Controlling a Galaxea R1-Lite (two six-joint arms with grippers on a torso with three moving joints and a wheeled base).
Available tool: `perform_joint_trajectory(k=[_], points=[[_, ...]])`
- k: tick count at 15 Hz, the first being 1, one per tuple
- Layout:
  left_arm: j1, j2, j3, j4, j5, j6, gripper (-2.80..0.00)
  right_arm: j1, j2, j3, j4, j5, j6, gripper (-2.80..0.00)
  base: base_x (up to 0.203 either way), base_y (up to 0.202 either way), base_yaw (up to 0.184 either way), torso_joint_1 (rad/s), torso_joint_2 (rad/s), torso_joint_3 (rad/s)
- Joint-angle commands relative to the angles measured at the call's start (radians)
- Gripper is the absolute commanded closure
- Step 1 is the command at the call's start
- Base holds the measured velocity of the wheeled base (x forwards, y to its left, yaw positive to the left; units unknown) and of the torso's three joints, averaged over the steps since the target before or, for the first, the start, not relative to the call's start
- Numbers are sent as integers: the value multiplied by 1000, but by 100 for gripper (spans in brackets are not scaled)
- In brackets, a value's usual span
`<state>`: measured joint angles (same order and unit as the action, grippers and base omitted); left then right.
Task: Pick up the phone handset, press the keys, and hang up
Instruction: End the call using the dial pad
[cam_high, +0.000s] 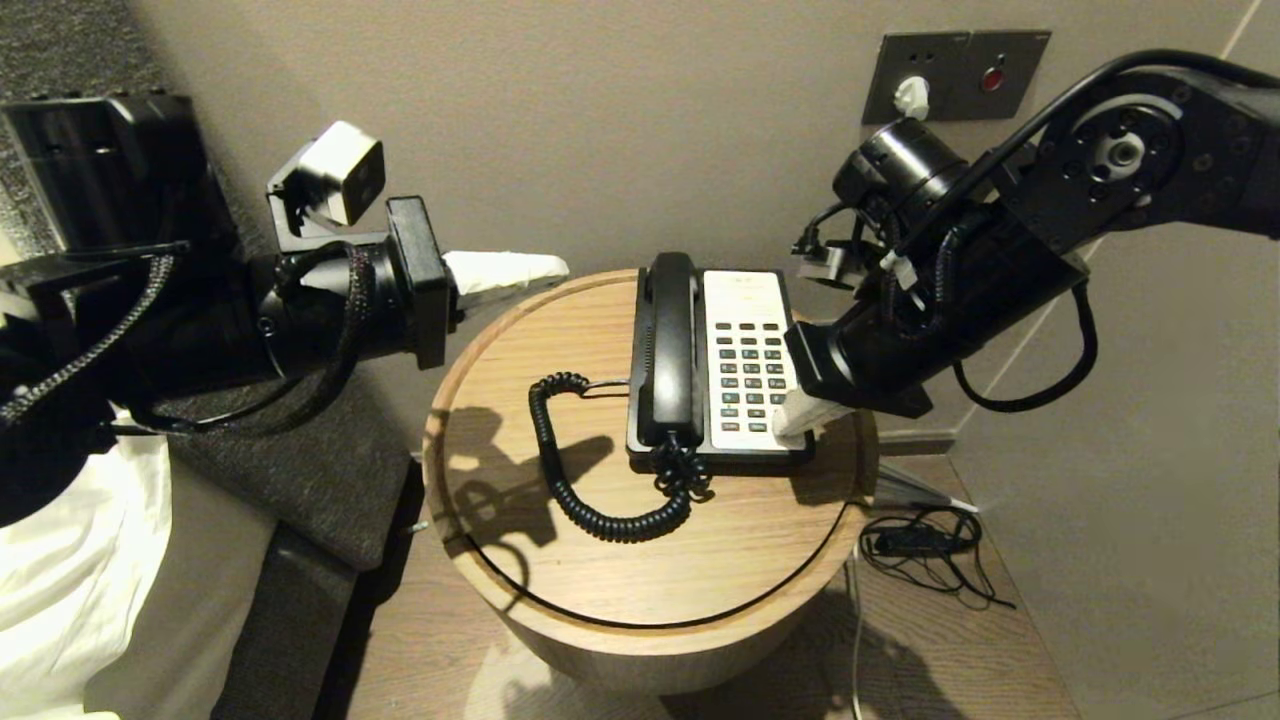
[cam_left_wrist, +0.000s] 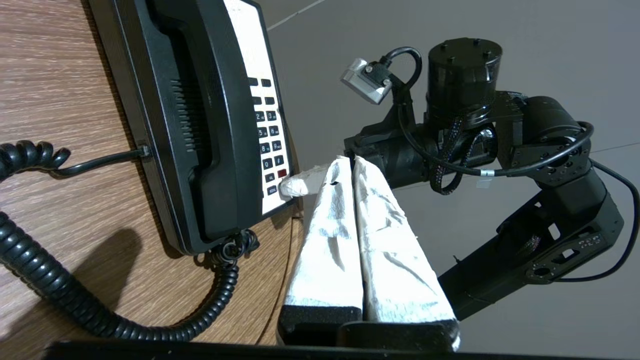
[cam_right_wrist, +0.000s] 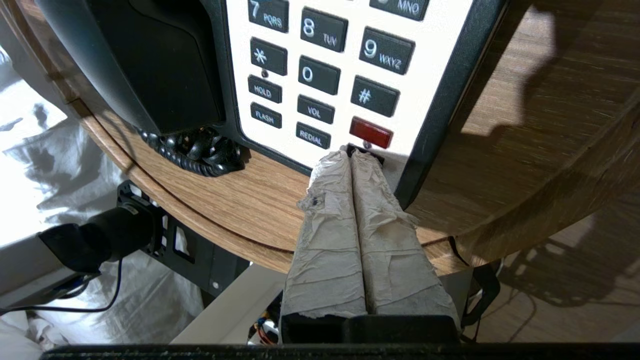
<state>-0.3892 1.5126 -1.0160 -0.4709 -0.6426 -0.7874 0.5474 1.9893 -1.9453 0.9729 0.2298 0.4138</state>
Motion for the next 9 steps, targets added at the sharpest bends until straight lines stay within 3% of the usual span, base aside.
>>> perform_joint_trajectory(k=[1, 9], points=[[0, 0, 2, -3, -4, -6, 0, 2, -3, -1, 4, 0, 0, 0, 0, 0, 0, 0, 0, 0], [-9, -41, 38, -3, -5, -6, 0, 2, -149, 4, 77, 3, 9, 0, 0, 0, 0, 0, 0, 0]])
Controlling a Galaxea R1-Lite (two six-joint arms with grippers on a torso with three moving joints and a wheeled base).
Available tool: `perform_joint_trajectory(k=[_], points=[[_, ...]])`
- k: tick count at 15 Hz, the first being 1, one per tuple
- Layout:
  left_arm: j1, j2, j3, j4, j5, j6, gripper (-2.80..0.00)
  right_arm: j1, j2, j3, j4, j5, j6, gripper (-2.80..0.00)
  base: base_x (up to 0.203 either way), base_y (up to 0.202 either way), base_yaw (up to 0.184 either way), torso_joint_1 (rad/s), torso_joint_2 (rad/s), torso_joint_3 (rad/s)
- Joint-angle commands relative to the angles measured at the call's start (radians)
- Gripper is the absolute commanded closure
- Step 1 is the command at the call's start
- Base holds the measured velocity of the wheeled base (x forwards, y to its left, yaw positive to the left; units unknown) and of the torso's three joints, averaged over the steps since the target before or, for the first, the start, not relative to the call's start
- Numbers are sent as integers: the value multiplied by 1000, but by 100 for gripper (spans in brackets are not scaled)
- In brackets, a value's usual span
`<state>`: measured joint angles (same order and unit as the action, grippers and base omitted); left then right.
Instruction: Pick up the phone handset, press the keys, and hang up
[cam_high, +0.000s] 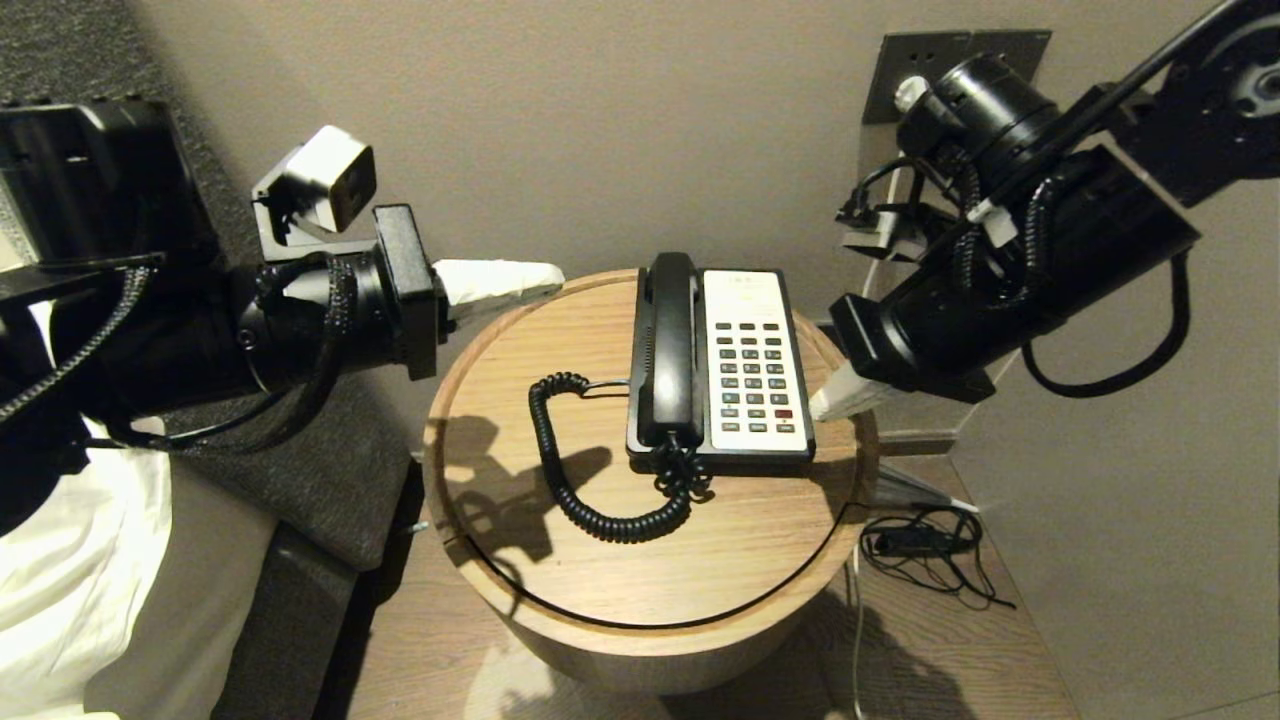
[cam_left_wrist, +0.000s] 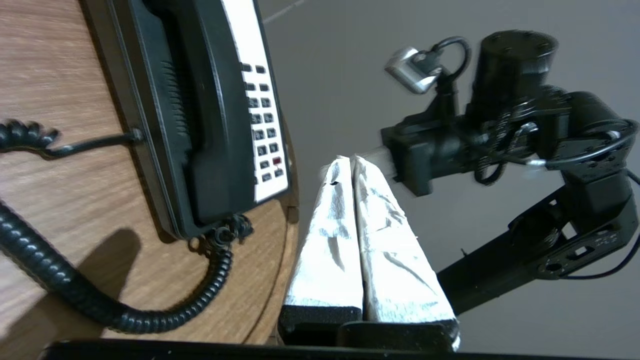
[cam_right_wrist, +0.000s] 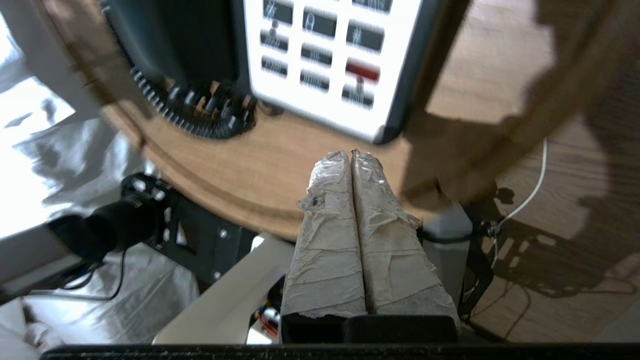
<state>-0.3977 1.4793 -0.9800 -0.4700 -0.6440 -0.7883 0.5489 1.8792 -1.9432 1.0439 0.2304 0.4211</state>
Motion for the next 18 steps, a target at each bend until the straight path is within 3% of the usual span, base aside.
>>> perform_joint_trajectory(k=[1, 7, 12, 15, 18], points=[[-5, -22, 8, -3, -3, -4, 0, 0, -60, 10, 11, 3, 3, 0, 0, 0, 0, 0, 0, 0], [-17, -130, 68, 18, 5, 8, 0, -31, -220, 130, 26, -34, 3, 0, 0, 0, 0, 0, 0, 0], [-13, -405, 191, 180, 64, 23, 0, -124, -506, 365, 16, -128, -3, 0, 0, 0, 0, 0, 0, 0], [16, -612, 230, 408, 152, 144, 0, -186, -683, 508, 23, -133, 2, 0, 0, 0, 0, 0, 0, 0], [139, -836, 294, 652, 195, 339, 0, -254, -813, 570, 29, -132, 33, 0, 0, 0, 0, 0, 0, 0]])
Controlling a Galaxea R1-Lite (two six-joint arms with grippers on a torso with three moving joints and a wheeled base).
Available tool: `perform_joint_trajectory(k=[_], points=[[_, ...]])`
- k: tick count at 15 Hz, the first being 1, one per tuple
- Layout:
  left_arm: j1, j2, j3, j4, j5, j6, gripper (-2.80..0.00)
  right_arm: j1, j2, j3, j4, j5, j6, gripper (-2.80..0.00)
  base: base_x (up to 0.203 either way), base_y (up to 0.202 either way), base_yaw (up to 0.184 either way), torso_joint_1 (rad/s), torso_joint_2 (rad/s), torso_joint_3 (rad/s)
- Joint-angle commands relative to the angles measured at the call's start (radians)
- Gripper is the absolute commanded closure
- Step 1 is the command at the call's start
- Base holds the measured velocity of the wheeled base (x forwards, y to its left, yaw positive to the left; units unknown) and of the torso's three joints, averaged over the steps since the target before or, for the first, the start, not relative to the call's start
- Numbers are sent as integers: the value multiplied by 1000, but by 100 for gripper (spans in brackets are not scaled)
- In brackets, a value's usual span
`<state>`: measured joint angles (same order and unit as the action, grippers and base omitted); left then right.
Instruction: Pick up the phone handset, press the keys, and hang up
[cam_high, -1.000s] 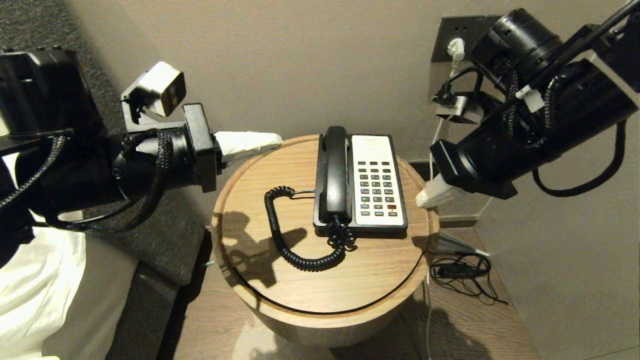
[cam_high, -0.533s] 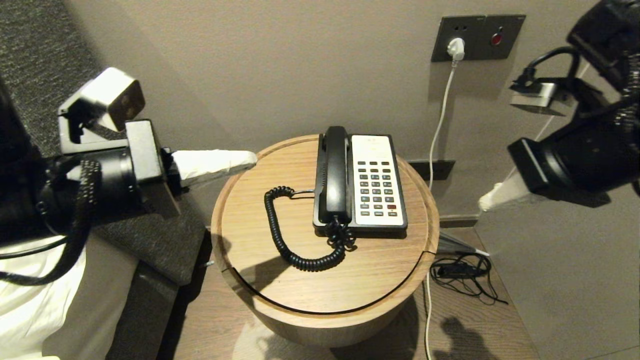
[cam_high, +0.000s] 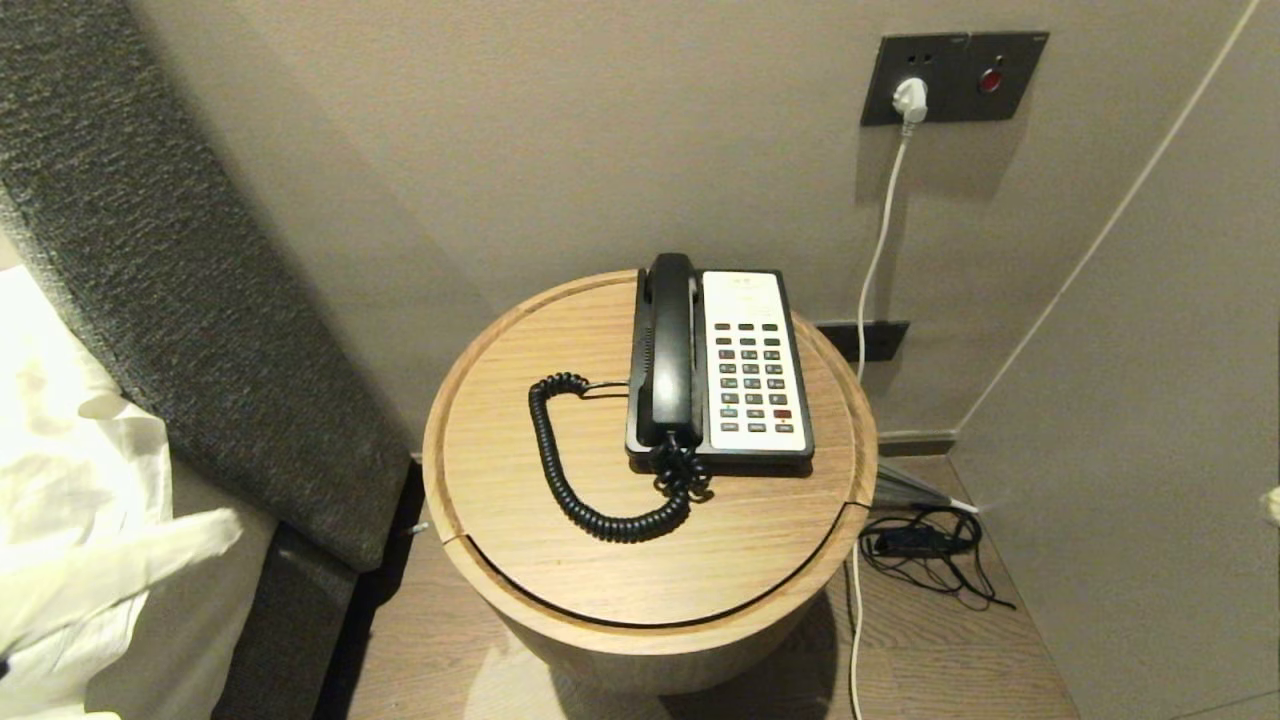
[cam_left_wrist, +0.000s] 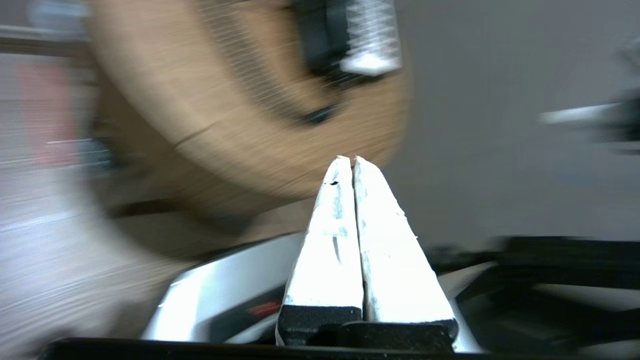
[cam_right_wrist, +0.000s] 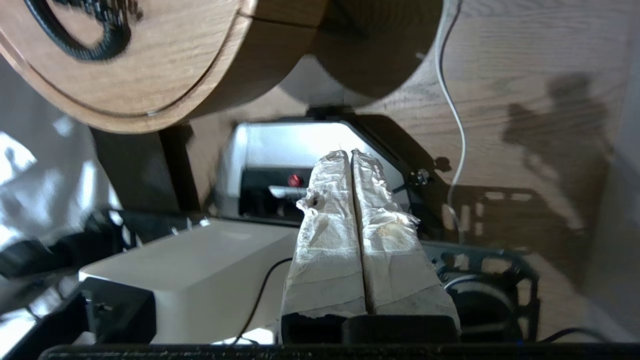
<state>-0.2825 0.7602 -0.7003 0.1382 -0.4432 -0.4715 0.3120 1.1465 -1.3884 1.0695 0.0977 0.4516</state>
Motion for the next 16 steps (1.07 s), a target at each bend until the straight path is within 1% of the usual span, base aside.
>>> perform_joint_trajectory(k=[1, 2, 3, 4, 5, 7, 8, 10, 11, 12, 13, 14, 16], points=[[79, -190, 41, 111, 12, 89, 0, -35, -115, 24, 10, 4, 22, 0, 0, 0, 0, 0, 0, 0], [118, -258, 62, 179, 28, 133, 0, -54, -146, 33, 22, 7, 31, 0, 0, 0, 0, 0, 0, 0], [139, -312, 87, 248, 43, 160, 0, -62, -170, 36, 34, 14, 35, 0, 0, 0, 0, 0, 0, 0], [152, -360, 136, 297, 66, 181, 0, -67, -195, 37, 44, 21, 36, 0, 0, 0, 0, 0, 0, 0], [159, -386, 189, 317, 98, 207, 0, -72, -219, 37, 55, 23, 36, 0, 0, 0, 0, 0, 0, 0], [163, -428, 268, 327, 240, 292, 0, -82, -261, 34, 90, 23, 38, 0, 0, 0, 0, 0, 0, 0], [163, -456, 292, 327, 281, 313, 0, -94, -278, 29, 106, 24, 38, 0, 0, 0, 0, 0, 0, 0], [163, -476, 310, 326, 326, 321, 0, -105, -305, 26, 135, 24, 38, 0, 0, 0, 0, 0, 0, 0], [163, -477, 311, 319, 392, 322, 0, -113, -327, 24, 150, 26, 38, 0, 0, 0, 0, 0, 0, 0], [163, -478, 319, 301, 442, 320, 0, -126, -335, 14, 165, 27, 38, 0, 0, 0, 0, 0, 0, 0], [163, -478, 318, 289, 460, 316, 0, -128, -339, 8, 172, 27, 38, 0, 0, 0, 0, 0, 0, 0], [173, -478, 317, 276, 495, 311, 0, -139, -345, 3, 183, 30, 38, 0, 0, 0, 0, 0, 0, 0], [180, -478, 325, 262, 525, 296, 0, -143, -346, 2, 184, 34, 38, 0, 0, 0, 0, 0, 0, 0]])
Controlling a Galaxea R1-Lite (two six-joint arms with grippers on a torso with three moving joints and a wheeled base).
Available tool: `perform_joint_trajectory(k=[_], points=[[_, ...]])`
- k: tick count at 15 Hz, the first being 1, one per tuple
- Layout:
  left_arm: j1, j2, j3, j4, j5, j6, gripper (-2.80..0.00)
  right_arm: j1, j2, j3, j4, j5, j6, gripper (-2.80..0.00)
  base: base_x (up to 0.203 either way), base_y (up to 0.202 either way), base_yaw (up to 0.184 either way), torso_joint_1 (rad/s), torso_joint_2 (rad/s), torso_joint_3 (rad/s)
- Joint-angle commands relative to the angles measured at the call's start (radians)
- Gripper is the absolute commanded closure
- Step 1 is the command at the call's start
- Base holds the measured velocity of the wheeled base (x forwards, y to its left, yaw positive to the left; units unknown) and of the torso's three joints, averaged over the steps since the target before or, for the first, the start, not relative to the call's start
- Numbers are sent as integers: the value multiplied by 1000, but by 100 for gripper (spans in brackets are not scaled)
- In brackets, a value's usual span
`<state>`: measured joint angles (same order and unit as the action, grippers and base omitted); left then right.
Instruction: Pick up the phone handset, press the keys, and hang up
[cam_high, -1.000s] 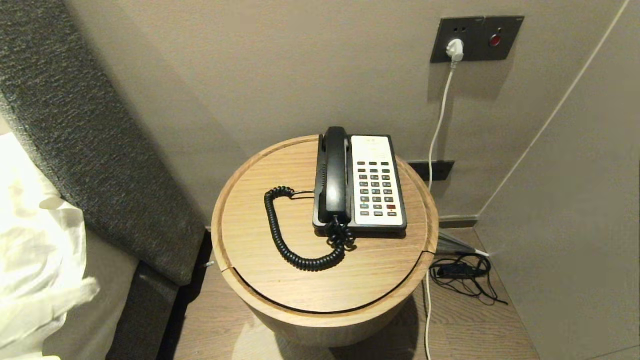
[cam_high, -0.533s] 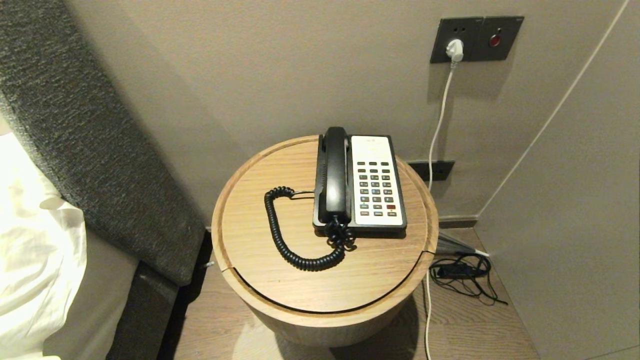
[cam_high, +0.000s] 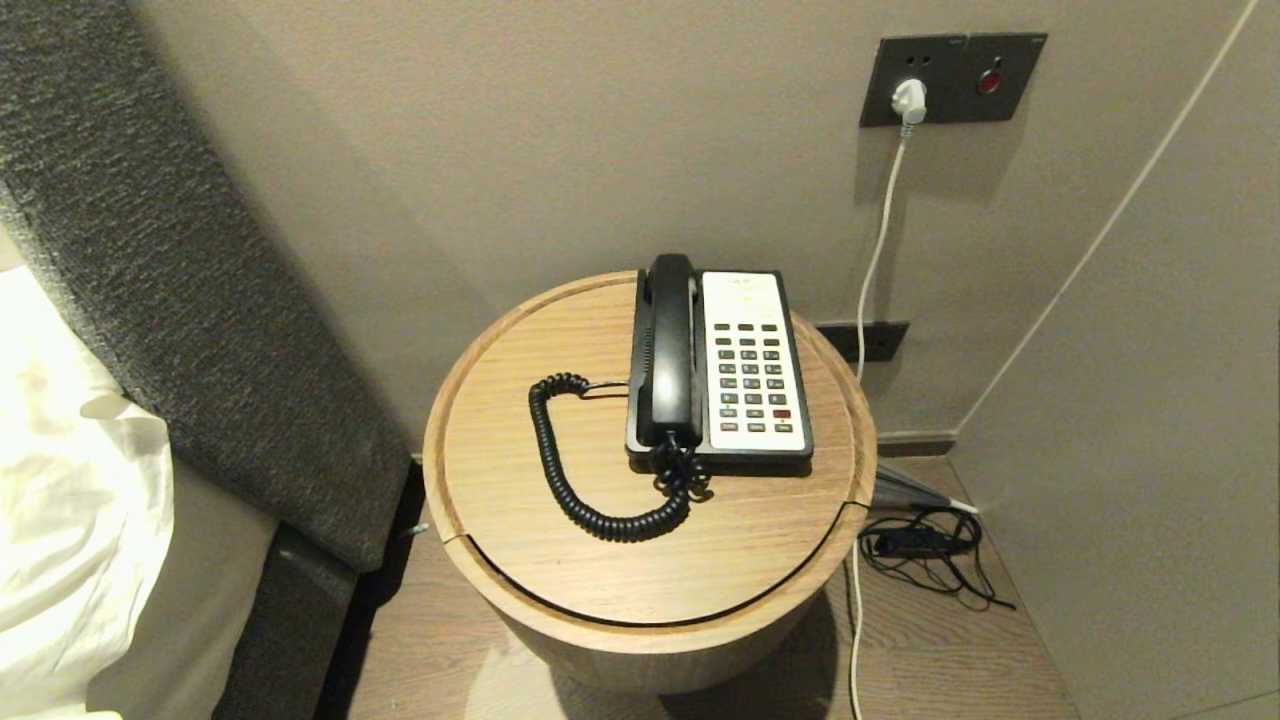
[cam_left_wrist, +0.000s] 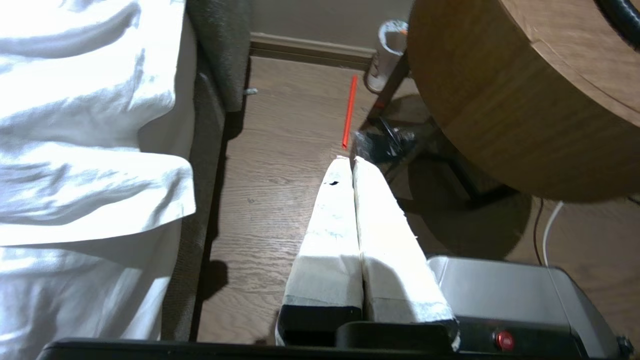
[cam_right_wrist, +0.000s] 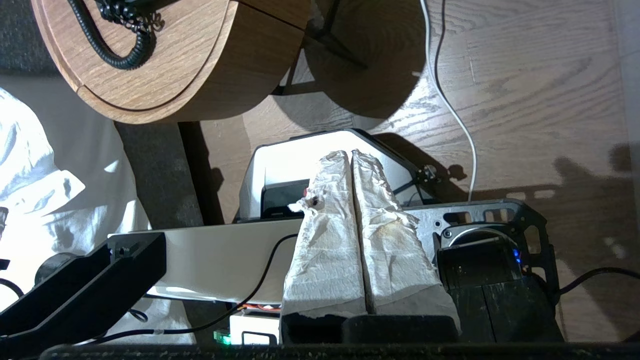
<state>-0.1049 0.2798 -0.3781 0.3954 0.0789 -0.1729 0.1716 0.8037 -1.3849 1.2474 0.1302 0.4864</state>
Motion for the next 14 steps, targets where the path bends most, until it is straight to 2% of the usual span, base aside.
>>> perform_joint_trajectory(k=[1, 4, 7, 9, 11, 14], points=[[2, 2, 2, -4, 15, -7, 0, -6, -4, -2, 6, 2, 3, 0, 0, 0, 0, 0, 0, 0], [13, 2, -4, -12, 73, -18, 0, -7, -12, 9, 9, 2, 3, 0, 0, 0, 0, 0, 0, 0], [92, -89, 25, -2, 75, -18, 0, -9, -15, 14, 14, 2, 3, 0, 0, 0, 0, 0, 0, 0], [109, -182, 97, 2, 71, -1, 0, -9, -23, 8, 21, 2, 3, 0, 0, 0, 0, 0, 0, 0], [112, -275, 155, -6, 74, 59, 0, -9, -50, 16, 45, 0, 3, 0, 0, 0, 0, 0, 0, 0], [114, -278, 215, -81, 78, 133, 0, -9, -100, 32, 48, -7, 3, 0, 0, 0, 0, 0, 0, 0]])
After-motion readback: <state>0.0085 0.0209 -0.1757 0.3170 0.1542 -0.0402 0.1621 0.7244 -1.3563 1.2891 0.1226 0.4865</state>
